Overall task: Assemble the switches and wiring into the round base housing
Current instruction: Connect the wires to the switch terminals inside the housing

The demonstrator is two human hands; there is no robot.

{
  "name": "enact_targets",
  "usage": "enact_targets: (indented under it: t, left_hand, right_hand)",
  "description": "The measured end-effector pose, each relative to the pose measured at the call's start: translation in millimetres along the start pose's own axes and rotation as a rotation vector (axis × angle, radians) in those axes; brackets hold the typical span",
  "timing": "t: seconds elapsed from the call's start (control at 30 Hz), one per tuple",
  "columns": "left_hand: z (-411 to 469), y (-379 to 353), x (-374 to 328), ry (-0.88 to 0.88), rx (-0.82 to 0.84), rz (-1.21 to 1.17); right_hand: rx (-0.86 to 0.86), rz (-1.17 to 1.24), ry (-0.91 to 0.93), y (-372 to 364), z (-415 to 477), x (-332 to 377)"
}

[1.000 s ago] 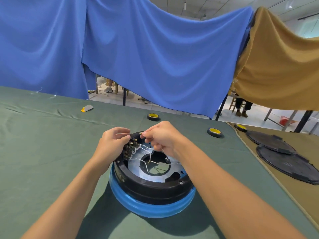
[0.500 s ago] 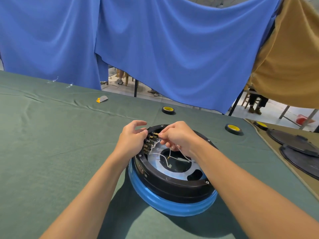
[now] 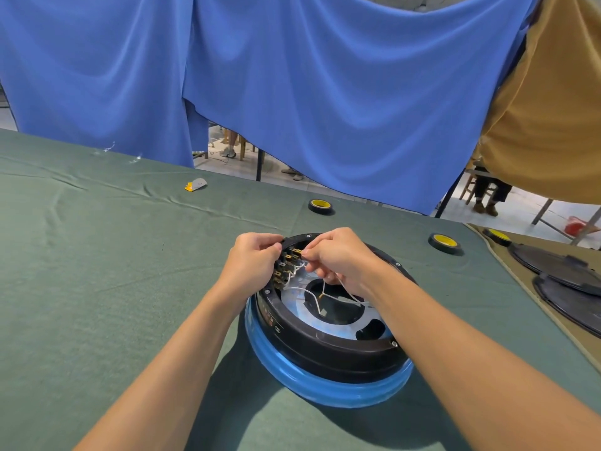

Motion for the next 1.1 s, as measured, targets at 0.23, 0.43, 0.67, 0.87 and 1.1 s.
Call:
enact_targets:
  t: [0.23,0.43,0.67,0.87,1.1]
  left_hand:
    - [2.2,0.9,1.7,-0.006,-0.024,0.015]
    - [3.2,1.1,1.9,-0.011,-0.036,0.033]
    - [4.9,1.2,2.3,-0.026,-0.062,0.057]
    - [2.5,2.0,-1.9,-0.049,-0.076,0.076]
    - [-12.1,17.7,-32.5,-0.230,-0.217,0.365]
  right_hand:
    - [-0.011,-0.072,0.029,-3.3,2.0,5.4]
    - [-0.001,-0.072,0.041,-5.4,4.3,10.4]
    - [-0.007,-0.073,0.053,-9.5,4.8,9.4]
    - [-0.071,-0.701,0.401,-15.3,-15.1,33.2]
    - [-0.217,-0.658,0.736,60.9,-77.9,40.3]
Point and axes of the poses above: each hand's wrist, its own z-axis towards the middle knuckle, its own y-axis out of the back of the hand, x = y × z, the point moved 8 cm from there along z, towards the middle knuckle, and after that the axes turned 12 degrees about z, right-handed, at the moved point
